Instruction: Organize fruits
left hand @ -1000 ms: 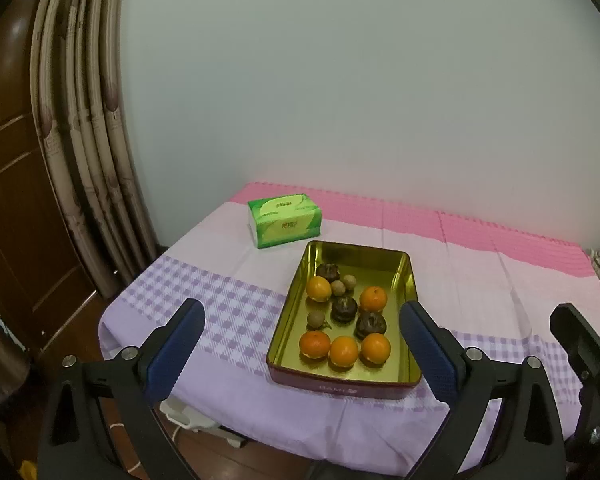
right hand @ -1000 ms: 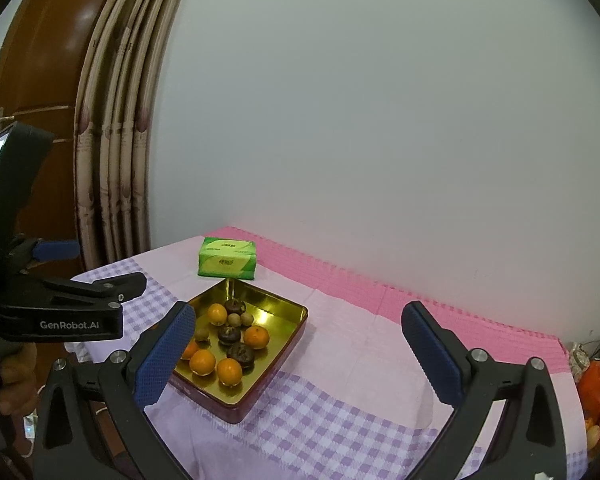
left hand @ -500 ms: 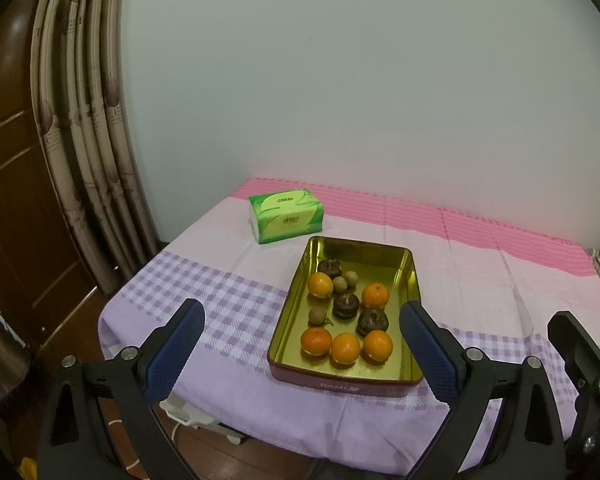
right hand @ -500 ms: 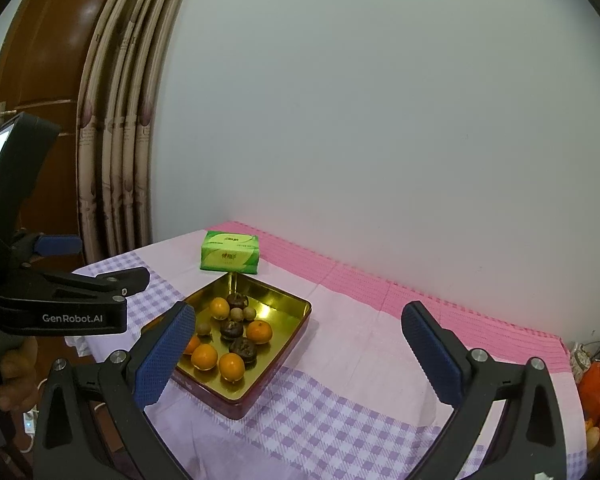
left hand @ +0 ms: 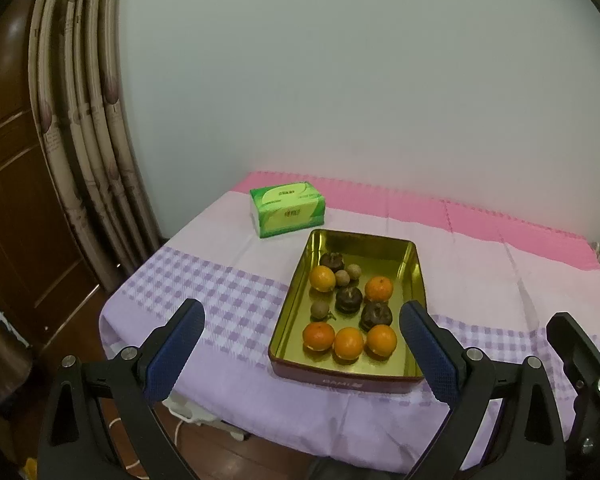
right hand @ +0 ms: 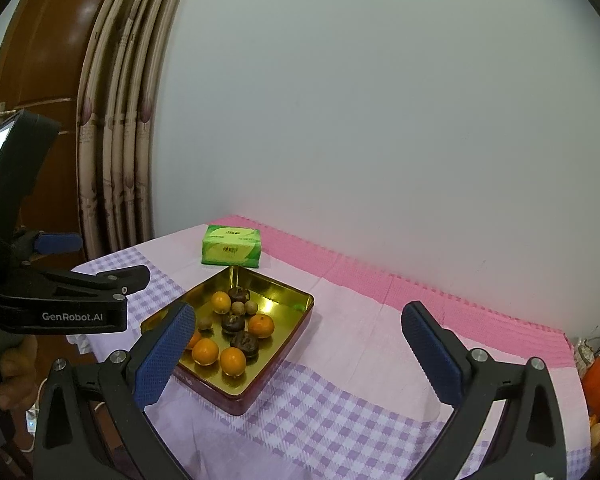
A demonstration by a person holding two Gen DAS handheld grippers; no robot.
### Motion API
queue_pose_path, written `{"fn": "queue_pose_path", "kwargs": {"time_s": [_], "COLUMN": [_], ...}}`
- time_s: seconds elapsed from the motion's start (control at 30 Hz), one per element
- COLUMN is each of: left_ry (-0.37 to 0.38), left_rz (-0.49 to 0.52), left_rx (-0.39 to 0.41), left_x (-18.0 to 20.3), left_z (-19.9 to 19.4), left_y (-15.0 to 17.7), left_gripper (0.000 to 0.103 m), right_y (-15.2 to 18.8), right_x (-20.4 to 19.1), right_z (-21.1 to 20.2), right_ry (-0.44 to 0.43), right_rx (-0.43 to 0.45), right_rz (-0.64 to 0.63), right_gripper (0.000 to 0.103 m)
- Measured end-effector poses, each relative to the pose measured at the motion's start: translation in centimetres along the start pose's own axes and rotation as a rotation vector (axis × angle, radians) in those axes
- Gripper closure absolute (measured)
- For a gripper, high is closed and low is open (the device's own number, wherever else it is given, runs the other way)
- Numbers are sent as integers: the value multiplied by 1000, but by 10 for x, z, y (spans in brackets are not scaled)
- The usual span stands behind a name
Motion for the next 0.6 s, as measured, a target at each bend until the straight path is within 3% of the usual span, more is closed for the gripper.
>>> {"fn": "queue_pose_path", "kwargs": {"time_s": [0.2,0.27,0.43,0.6], "left_ry": [-3,2,-3,-42], "left_rz": [5,-4,-48,-24], "left_rx": [-40,-61,-57,-92], "left_x": [1,0,-8,-7], "left_z": [12,18,26,40], "left_y": [6,7,4,5], "left_gripper": [5,1,1,1], "right_y": [15,26,82,160], "right_x": [12,27,94,172], "right_z": [15,26,63,98], "right_ry": [-17,-10,79,188], "right_rx": [-40,-76,-221,-438], "right_rz": [43,74,108,121], "right_gripper": [1,1,1,1]}}
Point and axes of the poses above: each gripper's, at about its wrist camera, not at the fingertips, and z roughly the way its jaws point, x to its right, y to its underside, the point moved 4 cm from there along z, roughly the way its jaws point, and after that the axes turned 14 degrees about x, right-handed, at the moved point
